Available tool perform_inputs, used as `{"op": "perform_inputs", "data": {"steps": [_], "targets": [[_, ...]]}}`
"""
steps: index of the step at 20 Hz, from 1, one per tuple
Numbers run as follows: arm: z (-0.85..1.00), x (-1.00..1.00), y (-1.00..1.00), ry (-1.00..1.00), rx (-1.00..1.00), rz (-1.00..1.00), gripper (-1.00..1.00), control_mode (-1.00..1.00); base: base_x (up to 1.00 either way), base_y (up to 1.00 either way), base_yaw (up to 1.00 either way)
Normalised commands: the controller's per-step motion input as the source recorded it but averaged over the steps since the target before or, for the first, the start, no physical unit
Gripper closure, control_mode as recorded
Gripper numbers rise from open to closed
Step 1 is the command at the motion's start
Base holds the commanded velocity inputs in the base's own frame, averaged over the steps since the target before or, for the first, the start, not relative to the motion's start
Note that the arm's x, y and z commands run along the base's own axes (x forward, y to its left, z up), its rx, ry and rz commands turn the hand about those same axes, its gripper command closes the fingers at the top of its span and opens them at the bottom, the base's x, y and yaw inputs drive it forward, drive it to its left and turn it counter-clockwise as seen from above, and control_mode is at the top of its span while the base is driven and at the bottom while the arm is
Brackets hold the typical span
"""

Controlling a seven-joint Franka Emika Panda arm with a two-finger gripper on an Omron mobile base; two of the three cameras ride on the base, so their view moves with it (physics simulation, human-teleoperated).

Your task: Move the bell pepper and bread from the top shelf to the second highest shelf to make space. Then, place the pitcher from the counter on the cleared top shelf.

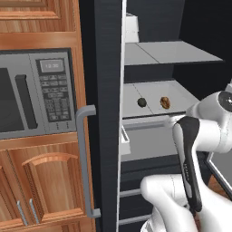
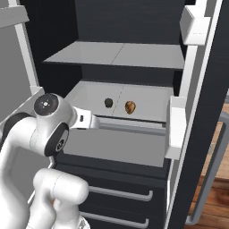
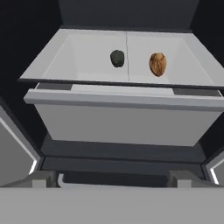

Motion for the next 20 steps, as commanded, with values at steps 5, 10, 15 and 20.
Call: {"op": "perform_inputs", "data": {"steps": [5, 10, 15, 20], "targets": [[0.00, 0.00, 0.05, 0.00, 0.00, 0.02, -1.00, -1.00, 0.00, 0.00, 0.00], [0.00, -0.07, 0.00, 0.00, 0.00, 0.00, -1.00, -1.00, 0.00, 0.00, 0.00], [0.00, -0.13, 0.00, 0.00, 0.00, 0.01, -1.00, 1.00, -0.20, 0.00, 0.02], [0.00, 0.00, 0.00, 0.00, 0.00, 0.00, -1.00, 1.00, -0.57, -0.04, 0.09]]}}
